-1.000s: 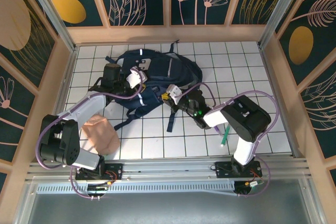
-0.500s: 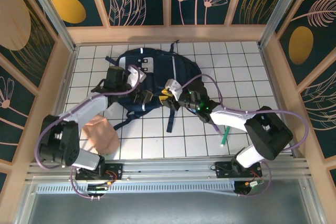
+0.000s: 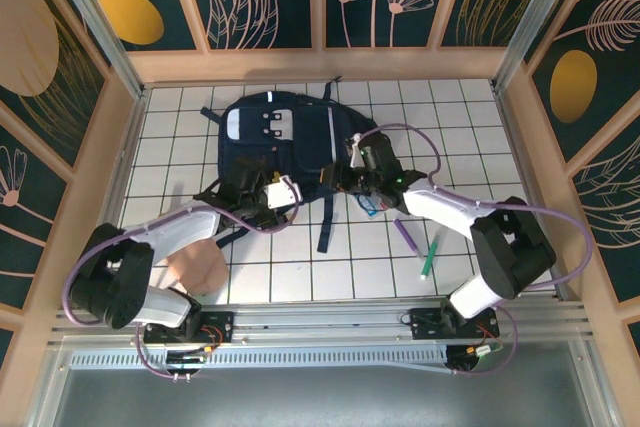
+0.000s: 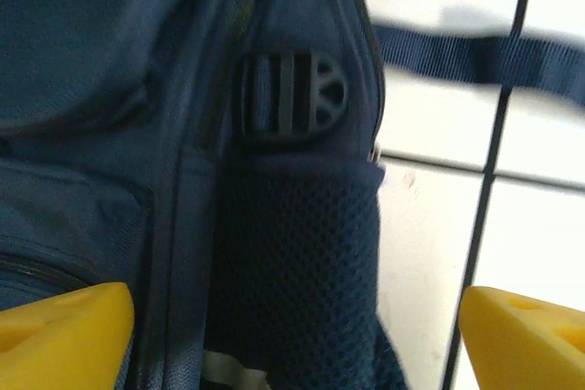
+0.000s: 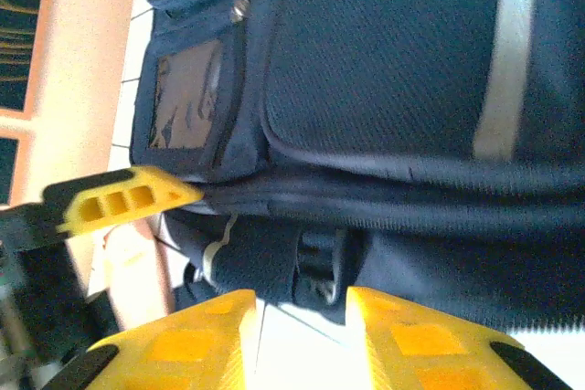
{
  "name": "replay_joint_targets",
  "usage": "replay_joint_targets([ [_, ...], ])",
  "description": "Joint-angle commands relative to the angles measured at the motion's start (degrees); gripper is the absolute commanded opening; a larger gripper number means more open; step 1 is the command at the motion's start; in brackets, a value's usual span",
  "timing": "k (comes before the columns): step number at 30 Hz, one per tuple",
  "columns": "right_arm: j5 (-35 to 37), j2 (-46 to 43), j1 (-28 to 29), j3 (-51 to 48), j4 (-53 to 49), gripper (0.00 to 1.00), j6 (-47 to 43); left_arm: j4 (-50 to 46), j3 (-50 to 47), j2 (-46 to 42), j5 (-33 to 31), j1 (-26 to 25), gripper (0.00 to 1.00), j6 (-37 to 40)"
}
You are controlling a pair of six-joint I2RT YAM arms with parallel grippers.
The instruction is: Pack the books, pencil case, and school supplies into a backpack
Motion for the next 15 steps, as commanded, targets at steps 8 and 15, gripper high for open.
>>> replay_joint_targets([
  [8,-5.14,1.59,4.44,-4.19,5.93,0.33,26.65,0.92,2.93,5.4,-4.81,-0.1,0.22,8.58],
  [15,-10.47,8.54,4.2,-3.47,17.34,0.32,21.23,-5.26,5.46,3.13,5.89,0.24,0.0,11.32],
])
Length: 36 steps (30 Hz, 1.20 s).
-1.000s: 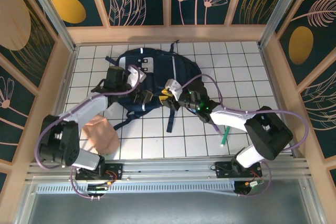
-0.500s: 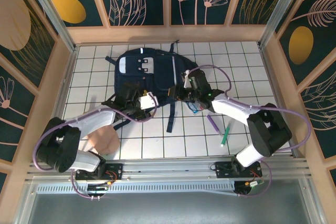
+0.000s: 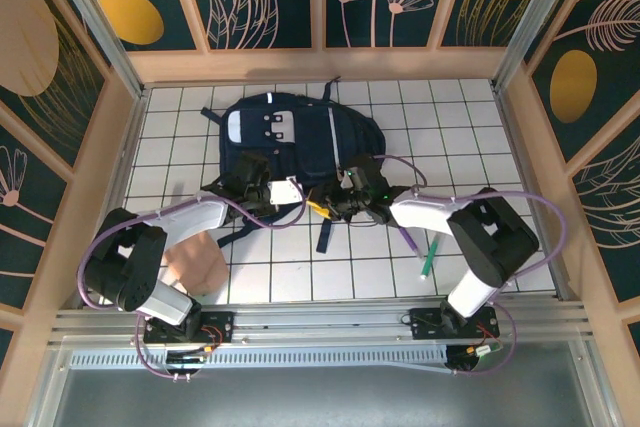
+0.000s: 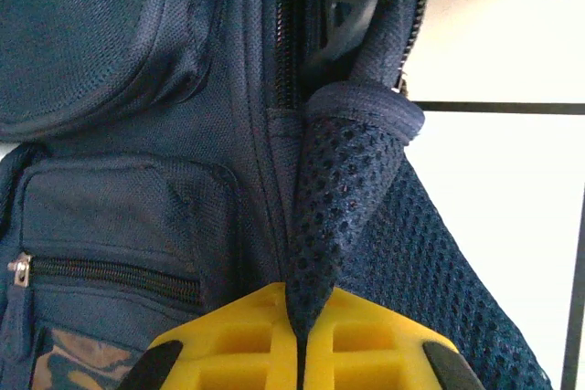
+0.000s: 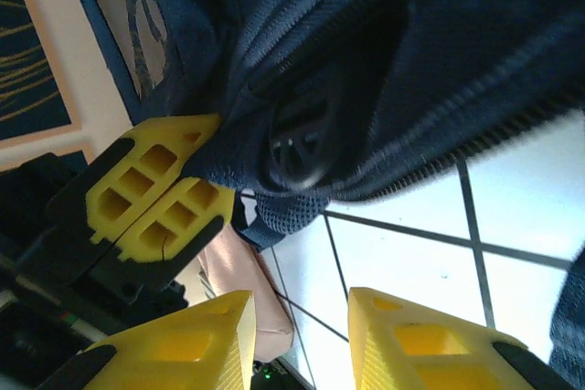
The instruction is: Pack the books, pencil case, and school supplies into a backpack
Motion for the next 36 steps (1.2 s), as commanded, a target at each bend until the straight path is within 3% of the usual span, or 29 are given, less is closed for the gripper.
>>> replay_joint_targets([
  [1,-1.18,1.3,-0.17,0.85,6.49,0.32,-2.19,-4.92,1.63,-2.25,10.69,0.24,0.0,2.26],
  [10,9.08,0.86,0.63,-3.39,10.03,0.21,4.77,-6.68,4.14,-3.61,25.84,6.28,0.0,-0.96],
  [18,13.15,0.45,2.73,-2.43,10.84,0.21,3.4,-7.83,5.8,-1.78,30.81,7.63,0.0,-0.4],
  [26,11.56,3.91,2.98,-3.7,18.61,0.2,-8.05,-8.17,7.11,-0.19,35.05,8.07,0.0,-0.23],
  [30,11.04,5.79,2.65,-4.02,22.15,0.18,-6.73,-8.34,7.38,0.18,35.83,8.16,0.0,-0.39],
  [34,14.84,5.93,3.16,-4.82,20.96,0.17,-3.08,-8.19,7.37,-0.18,35.75,8.4,0.0,-0.86],
  [36,16.42,5.92,3.61,-5.03,20.95,0.1,-2.17,-7.83,7.14,-0.28,36.2,8.6,0.0,-1.35],
])
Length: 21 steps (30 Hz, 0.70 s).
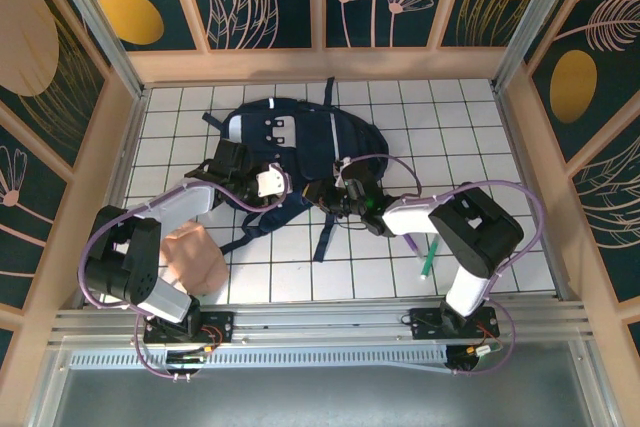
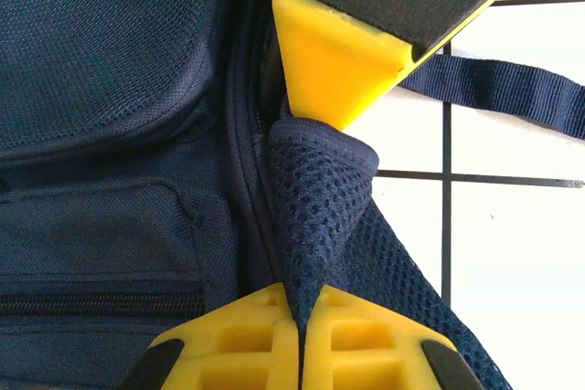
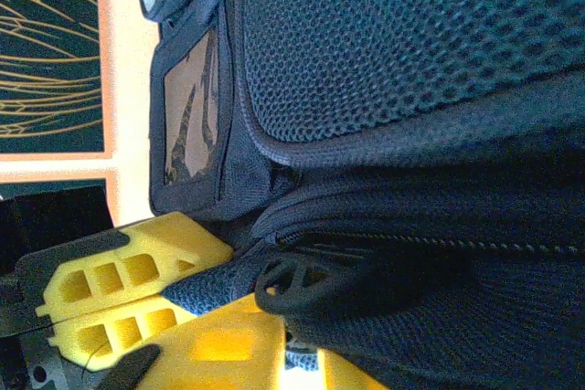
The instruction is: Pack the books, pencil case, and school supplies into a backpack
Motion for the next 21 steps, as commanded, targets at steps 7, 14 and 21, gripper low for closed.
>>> replay_joint_targets([
  [7,12.05,-2.08,1.59,-1.03,-4.01,0.0,4.25,1.98,2.26,-1.52,9.1,-0.16,0.0,-1.7],
  [14,18.94,-9.44,0.17,-3.05,-14.57,0.0,5.42,0.79,2.22,-1.53,3.62,0.44,0.0,0.66],
  [21,18.94,-13.41,-3.61,-6.3,-18.87,0.0,7.19,0.75,1.42,-1.35,-0.07,0.49,0.0,2.1],
])
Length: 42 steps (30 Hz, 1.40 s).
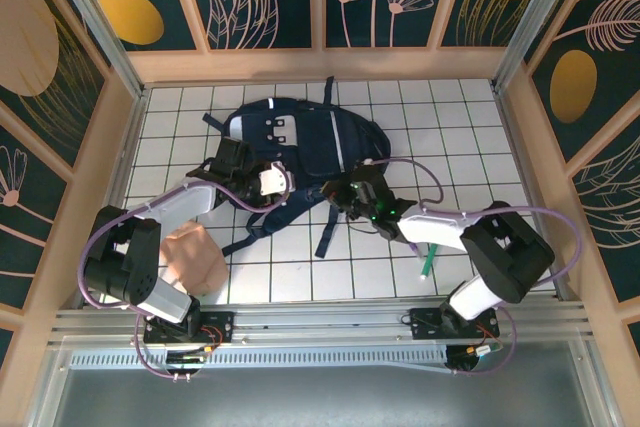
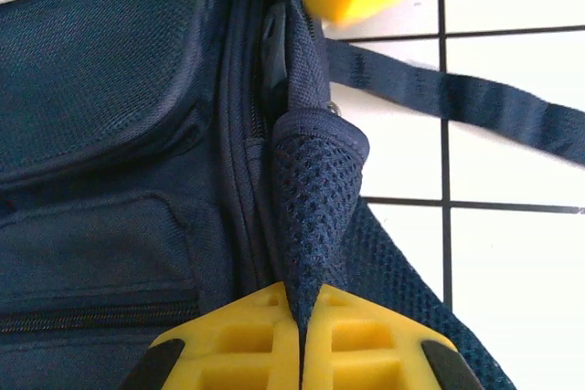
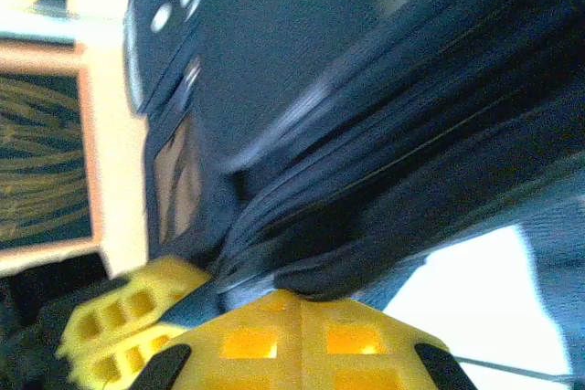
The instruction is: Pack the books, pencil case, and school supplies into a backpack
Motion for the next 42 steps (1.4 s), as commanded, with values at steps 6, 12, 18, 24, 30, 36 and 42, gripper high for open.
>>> replay_joint_targets([
  [6,-1.24,-2.44,-2.7,-1.09,-3.3,0.0,-7.69,0.21,1.05,-1.25,3.26,0.89,0.0,0.83],
  [12,-23.07,3.45,-1.62,6.5,-3.59,0.26,-29.69,-0.35,3.95,-0.73,13.67,0.88,0.0,-6.17],
  [18,-22.82,5.72,-2.9,7.68,-8.12,0.39,-45.98,-0.44,6.17,0.55,17.93,0.85,0.0,-9.75],
  [24,-13.1,2.84,-1.86,7.23,-9.25,0.39,-52.01,-1.28,7.85,2.01,18.64,0.85,0.0,-11.45],
  [30,14.71,1.19,6.37,9.82,-12.59,0.36,-55.68,-0.51,6.86,1.82,18.21,0.89,0.0,-12.77],
  [36,33.0,4.11,11.9,13.23,-10.58,0.21,-58.05,-0.5,6.88,1.83,18.32,0.89,0.0,-12.84],
  [42,42.31,5.44,14.96,12.67,-9.36,0.04,-59.69,-0.54,5.48,1.49,16.71,0.89,0.0,-12.84],
])
